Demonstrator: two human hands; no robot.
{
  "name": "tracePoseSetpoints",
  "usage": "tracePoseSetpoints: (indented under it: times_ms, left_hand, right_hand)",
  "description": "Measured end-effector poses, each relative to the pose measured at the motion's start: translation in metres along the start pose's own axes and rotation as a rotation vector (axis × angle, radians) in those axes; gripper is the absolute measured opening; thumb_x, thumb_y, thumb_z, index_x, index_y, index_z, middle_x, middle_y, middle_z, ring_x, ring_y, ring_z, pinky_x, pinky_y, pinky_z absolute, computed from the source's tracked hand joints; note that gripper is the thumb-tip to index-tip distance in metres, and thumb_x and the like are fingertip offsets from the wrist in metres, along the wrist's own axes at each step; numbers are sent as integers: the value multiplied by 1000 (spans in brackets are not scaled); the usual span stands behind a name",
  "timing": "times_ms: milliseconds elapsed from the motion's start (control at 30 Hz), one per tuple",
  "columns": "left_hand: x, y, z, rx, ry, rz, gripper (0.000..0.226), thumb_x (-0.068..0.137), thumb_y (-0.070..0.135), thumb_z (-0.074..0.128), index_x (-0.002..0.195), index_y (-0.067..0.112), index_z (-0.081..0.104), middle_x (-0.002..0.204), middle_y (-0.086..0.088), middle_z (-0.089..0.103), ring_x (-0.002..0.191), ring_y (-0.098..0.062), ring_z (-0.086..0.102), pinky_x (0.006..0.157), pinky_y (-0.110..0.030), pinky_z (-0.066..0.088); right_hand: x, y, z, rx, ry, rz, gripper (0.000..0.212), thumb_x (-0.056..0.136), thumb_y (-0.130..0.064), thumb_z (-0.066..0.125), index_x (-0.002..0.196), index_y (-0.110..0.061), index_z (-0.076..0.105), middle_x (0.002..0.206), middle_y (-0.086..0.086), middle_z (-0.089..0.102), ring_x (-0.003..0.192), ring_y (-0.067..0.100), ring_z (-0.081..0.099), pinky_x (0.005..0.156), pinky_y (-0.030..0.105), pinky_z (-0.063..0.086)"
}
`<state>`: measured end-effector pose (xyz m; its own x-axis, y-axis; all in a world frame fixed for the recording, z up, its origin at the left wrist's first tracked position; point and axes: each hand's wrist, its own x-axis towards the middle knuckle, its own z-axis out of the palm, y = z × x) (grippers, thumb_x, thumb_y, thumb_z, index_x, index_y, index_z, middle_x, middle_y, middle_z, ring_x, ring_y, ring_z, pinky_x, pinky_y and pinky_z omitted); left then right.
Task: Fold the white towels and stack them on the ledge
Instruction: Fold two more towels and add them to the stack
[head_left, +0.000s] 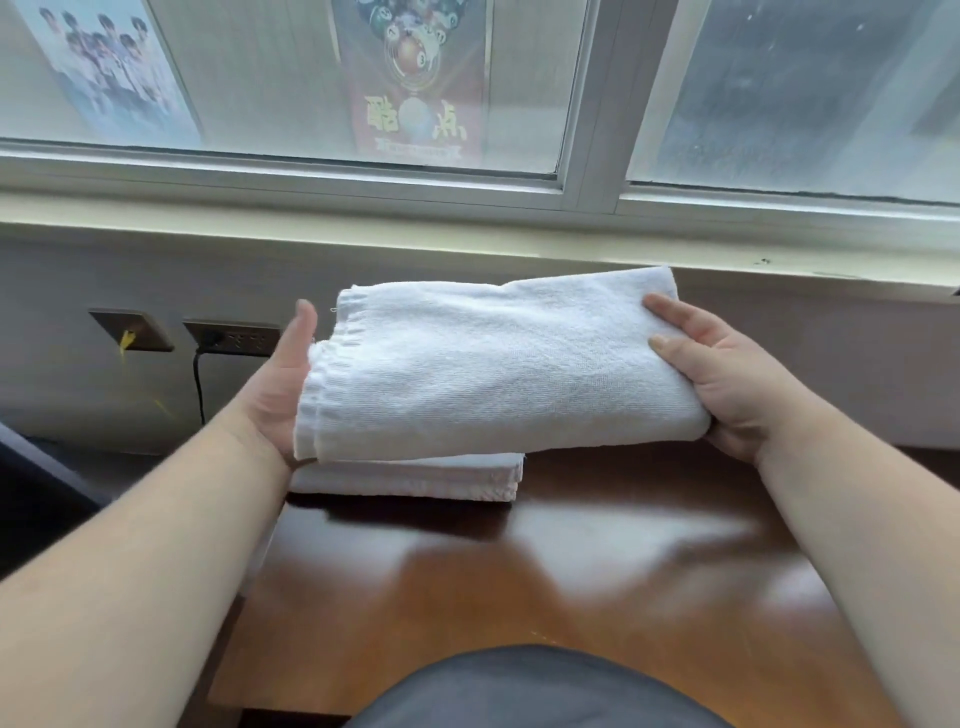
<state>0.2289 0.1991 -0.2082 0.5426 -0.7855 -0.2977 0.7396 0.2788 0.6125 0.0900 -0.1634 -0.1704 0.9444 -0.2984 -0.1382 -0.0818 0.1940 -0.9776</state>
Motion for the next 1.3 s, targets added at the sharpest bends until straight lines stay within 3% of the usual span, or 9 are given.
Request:
tracePoseSetpoints:
  times_ms: [167,267,367,533,767,967,1100,1200,1300]
  left_hand:
    - [3,24,13,444,413,49,53,86,35,70,130,8,59,128,-22,61,102,-34,68,76,-49,57]
    - [8,30,7,655,604,199,85,84,9,73,152,25,24,131,-13,56,90,-29,71,64,-42,59]
    - [4,39,-15,686,601,236,99,83,8,74,152,42,13,120,2,54,80,-19,73,56,-35,58]
    - [3,53,-52,786,606,243,86,87,10,67,142,58,22,120,5,58,85,-21,73,62,-38,59]
    - [23,70,-89,864,734,156,71,87,8,61,139,46,31,107,1,62,69,-18,73,52,-31,56]
    - [55,84,-111,958,859,42,80,78,15,54,147,37,19,101,-3,58,83,-28,67,65,-41,59]
    - [74,74,-132,923,849,15,77,82,12,56,148,26,19,115,-12,57,95,-33,64,85,-52,55]
    - [82,58,-151,1001,889,-96,76,89,11,56,152,22,15,134,-18,49,108,-38,58,95,-48,50]
    - [89,49,-161,937,983,-110,63,92,18,53,149,17,25,132,-18,51,108,-36,57,96,-39,48]
  right_hand:
    - [12,15,18,-170,27,5,36,97,-11,60,116,-41,66,117,-5,70,89,12,72,67,23,56]
    - [19,26,33,-218,10,13,40,95,-11,63,118,-44,65,111,-9,72,90,12,73,66,22,56]
    - [26,35,45,-235,-7,26,45,93,-10,65,119,-46,63,112,-8,72,94,12,73,70,22,57]
    - [46,59,66,-275,14,72,53,92,-16,69,127,-53,56,130,-8,62,105,12,69,89,31,55]
    - [73,103,101,-332,133,187,57,74,-43,68,115,-76,47,135,-14,56,107,10,67,95,37,54]
    - [109,130,117,-312,229,231,92,70,-43,72,149,-46,24,129,-11,61,107,17,67,92,44,56]
    - [119,150,116,-341,288,305,87,64,-46,72,143,-34,38,121,-6,66,101,21,69,90,45,57]
    - [120,169,112,-383,303,424,73,68,-43,71,135,-22,50,118,4,68,98,28,70,89,48,57]
    - [123,176,114,-349,354,486,74,67,-51,70,131,-20,52,114,3,69,97,29,69,89,50,57]
